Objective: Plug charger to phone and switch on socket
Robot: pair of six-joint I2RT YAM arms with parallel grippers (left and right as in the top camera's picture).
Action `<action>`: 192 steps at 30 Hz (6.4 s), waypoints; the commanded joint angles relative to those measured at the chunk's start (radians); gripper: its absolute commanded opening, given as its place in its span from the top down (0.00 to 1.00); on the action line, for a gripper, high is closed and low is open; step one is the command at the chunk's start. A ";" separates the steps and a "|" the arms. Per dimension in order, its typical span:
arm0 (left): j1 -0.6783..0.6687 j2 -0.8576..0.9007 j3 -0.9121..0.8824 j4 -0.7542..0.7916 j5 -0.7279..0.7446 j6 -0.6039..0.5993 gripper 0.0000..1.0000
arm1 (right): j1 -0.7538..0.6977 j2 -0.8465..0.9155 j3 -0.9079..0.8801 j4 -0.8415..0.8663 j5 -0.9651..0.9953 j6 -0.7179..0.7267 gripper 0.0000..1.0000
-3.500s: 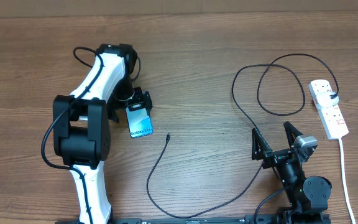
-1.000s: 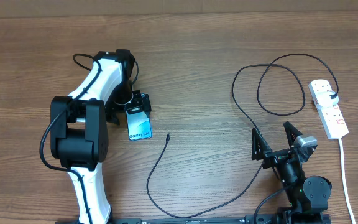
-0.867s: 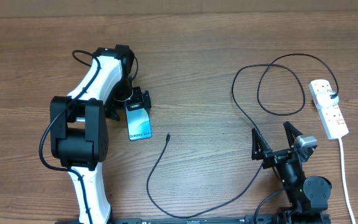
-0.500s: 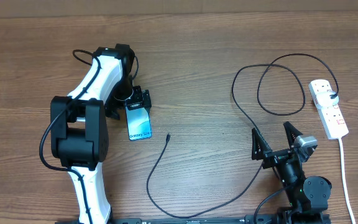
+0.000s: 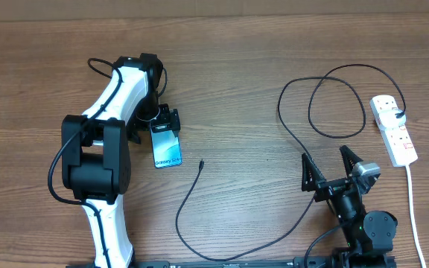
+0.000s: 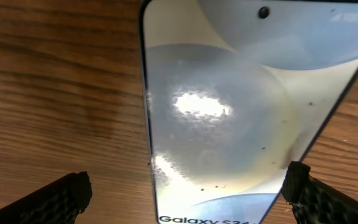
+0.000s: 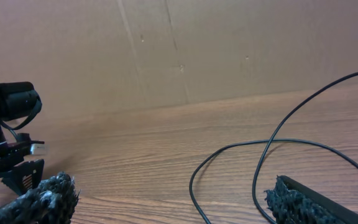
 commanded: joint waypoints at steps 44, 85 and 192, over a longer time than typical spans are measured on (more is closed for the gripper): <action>-0.020 0.015 -0.070 0.084 0.005 0.023 0.01 | -0.007 -0.008 -0.010 0.005 0.010 -0.005 0.00; -0.053 0.015 0.041 -0.010 0.021 0.075 0.00 | -0.007 -0.009 -0.010 0.005 0.009 -0.005 0.00; -0.015 0.015 -0.136 0.222 0.133 -0.043 0.00 | 0.099 1.258 0.952 -0.850 -0.319 0.083 0.00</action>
